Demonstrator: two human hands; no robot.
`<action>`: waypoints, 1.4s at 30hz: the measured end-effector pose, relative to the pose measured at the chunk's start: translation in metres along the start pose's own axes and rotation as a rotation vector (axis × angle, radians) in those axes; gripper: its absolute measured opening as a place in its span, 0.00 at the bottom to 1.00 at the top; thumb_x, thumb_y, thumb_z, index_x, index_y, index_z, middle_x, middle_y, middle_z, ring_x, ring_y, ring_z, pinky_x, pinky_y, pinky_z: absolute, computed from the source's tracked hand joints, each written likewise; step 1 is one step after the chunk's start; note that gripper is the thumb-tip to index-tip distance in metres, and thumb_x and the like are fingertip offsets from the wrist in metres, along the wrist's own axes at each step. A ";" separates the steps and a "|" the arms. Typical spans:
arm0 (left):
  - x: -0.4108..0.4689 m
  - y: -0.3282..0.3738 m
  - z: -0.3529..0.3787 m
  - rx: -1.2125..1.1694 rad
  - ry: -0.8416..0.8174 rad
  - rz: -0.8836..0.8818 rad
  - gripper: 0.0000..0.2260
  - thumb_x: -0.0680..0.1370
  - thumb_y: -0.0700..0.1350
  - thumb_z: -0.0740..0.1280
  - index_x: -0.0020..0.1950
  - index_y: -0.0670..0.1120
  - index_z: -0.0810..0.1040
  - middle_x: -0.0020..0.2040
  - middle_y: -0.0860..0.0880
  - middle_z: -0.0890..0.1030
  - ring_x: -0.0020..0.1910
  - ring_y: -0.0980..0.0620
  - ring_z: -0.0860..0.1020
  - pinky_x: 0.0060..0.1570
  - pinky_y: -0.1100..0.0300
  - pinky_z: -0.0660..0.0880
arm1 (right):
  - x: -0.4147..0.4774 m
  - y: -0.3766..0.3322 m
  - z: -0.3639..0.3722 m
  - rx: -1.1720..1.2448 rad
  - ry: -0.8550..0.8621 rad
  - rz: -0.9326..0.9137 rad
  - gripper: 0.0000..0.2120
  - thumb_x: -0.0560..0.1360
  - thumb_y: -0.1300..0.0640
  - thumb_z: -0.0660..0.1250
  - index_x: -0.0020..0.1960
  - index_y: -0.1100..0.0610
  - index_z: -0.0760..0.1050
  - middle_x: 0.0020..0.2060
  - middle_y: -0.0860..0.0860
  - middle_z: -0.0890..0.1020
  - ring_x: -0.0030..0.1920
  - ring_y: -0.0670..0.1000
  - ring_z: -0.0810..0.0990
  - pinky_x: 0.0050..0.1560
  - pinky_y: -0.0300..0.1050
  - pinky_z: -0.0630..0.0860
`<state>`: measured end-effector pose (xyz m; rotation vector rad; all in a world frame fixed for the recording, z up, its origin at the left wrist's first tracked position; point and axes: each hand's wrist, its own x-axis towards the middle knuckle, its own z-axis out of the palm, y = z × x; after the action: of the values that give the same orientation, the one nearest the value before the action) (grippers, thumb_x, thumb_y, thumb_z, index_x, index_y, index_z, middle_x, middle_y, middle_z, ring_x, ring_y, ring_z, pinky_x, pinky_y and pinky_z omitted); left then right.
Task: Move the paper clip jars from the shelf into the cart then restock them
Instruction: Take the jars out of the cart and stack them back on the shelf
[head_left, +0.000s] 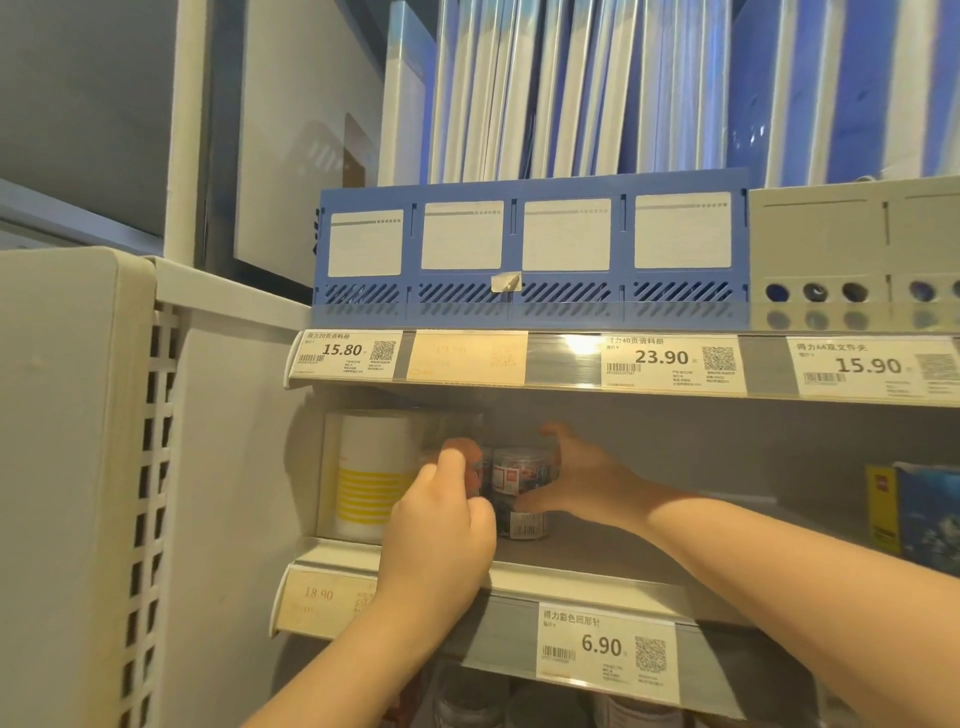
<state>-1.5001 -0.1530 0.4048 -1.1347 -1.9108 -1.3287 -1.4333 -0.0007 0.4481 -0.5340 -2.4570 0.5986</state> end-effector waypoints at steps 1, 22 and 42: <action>0.001 0.001 -0.001 0.015 -0.019 -0.002 0.06 0.76 0.40 0.59 0.43 0.47 0.62 0.36 0.52 0.66 0.39 0.48 0.68 0.36 0.57 0.58 | -0.003 -0.001 -0.002 -0.061 -0.008 -0.012 0.45 0.66 0.52 0.76 0.75 0.51 0.53 0.68 0.50 0.68 0.65 0.51 0.69 0.54 0.40 0.68; -0.101 0.127 -0.041 -0.156 -0.107 0.247 0.03 0.76 0.43 0.62 0.45 0.51 0.73 0.32 0.55 0.75 0.35 0.53 0.74 0.39 0.54 0.72 | -0.246 -0.028 -0.103 -0.331 0.111 -0.146 0.11 0.74 0.52 0.67 0.56 0.45 0.75 0.43 0.41 0.81 0.46 0.40 0.77 0.47 0.32 0.70; -0.423 0.401 -0.134 -0.750 -0.733 0.733 0.04 0.77 0.44 0.63 0.45 0.52 0.76 0.34 0.54 0.79 0.35 0.54 0.75 0.38 0.54 0.72 | -0.779 -0.109 -0.177 -0.546 0.377 0.649 0.10 0.74 0.50 0.66 0.55 0.47 0.76 0.42 0.42 0.80 0.43 0.42 0.77 0.45 0.39 0.72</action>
<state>-0.9466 -0.3544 0.3026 -2.6601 -1.0887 -1.2811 -0.7553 -0.4164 0.3142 -1.5379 -2.0380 0.0220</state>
